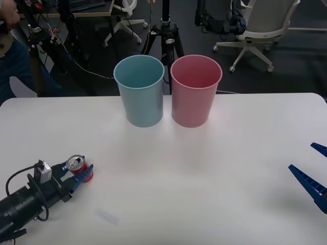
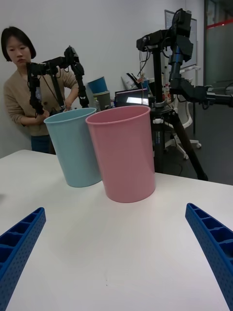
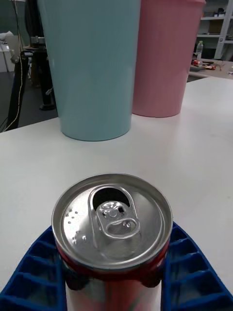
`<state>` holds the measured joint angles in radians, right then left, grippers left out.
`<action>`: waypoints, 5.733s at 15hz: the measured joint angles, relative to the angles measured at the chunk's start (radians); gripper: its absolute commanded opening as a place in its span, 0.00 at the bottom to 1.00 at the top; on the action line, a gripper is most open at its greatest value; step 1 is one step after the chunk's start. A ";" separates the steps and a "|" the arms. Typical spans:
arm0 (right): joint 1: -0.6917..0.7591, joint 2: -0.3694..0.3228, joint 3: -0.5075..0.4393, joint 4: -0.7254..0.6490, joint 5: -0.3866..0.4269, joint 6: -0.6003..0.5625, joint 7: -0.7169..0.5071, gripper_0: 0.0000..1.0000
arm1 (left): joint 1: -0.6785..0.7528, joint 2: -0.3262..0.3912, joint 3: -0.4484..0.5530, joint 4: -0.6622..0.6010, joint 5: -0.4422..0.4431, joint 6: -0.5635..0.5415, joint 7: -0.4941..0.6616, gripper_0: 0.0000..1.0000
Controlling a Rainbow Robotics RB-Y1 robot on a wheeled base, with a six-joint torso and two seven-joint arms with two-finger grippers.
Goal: Grasp the object on the table and drop it into the matching bin: aluminum can to the light blue bin, PET bottle to the pink bin.
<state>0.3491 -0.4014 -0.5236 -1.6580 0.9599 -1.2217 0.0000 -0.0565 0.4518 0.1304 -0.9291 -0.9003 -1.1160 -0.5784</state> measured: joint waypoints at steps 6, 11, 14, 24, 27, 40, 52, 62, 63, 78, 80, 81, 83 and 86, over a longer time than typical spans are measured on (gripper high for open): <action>0.000 0.000 0.000 0.000 0.000 0.000 0.000 1.00 | 0.004 0.000 0.001 -0.001 0.000 -0.027 0.010 0.00; 0.000 0.000 0.000 0.000 0.000 0.000 0.000 1.00 | 0.101 0.011 0.009 -0.173 0.002 0.012 0.106 0.00; 0.000 0.000 0.000 0.000 0.000 0.000 0.000 1.00 | 0.138 0.021 0.010 -0.299 -0.011 0.015 0.196 0.00; 0.000 0.000 0.000 0.000 0.000 0.000 0.000 1.00 | 0.208 0.162 0.011 -0.715 0.021 0.151 0.366 0.00; 0.000 0.000 0.000 0.000 0.000 0.000 0.000 1.00 | 0.209 0.221 0.011 -0.796 0.027 0.199 0.465 0.00; 0.000 0.000 0.000 0.000 0.000 0.000 0.000 1.00 | -0.134 0.507 -0.072 -0.868 0.038 0.435 0.881 0.00; 0.000 0.000 0.000 0.000 0.000 0.000 0.000 1.00 | -0.623 0.377 -0.461 -0.490 0.024 0.619 0.909 0.00; 0.000 0.000 0.000 0.000 0.000 0.000 0.000 1.00 | -0.658 0.185 -0.462 -0.413 -0.215 0.676 0.935 0.00; 0.000 0.000 0.000 0.000 0.000 0.000 0.000 1.00 | -0.659 0.181 -0.461 -0.405 -0.227 0.677 0.935 0.00; 0.000 0.000 0.000 0.000 0.000 0.000 0.000 1.00 | -0.743 0.121 -0.460 -0.238 -0.249 0.702 0.927 1.00; 0.000 0.000 0.000 0.000 0.000 0.000 0.000 1.00 | -0.742 0.121 -0.461 -0.238 -0.249 0.705 0.923 1.00; 0.000 0.000 0.000 0.000 0.000 0.000 0.000 1.00 | -0.742 0.121 -0.462 -0.238 -0.247 0.706 0.921 1.00; 0.000 0.000 0.000 0.000 0.000 0.000 0.000 1.00 | -0.743 0.121 -0.461 -0.238 -0.241 0.716 0.921 1.00; 0.000 0.000 0.000 0.000 0.000 0.000 0.000 1.00 | -0.743 0.121 -0.461 -0.239 -0.234 0.726 0.920 1.00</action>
<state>0.3491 -0.4014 -0.5236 -1.6581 0.9599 -1.2217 0.0000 -0.7992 0.5726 -0.3303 -1.1684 -1.1338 -0.3902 0.3417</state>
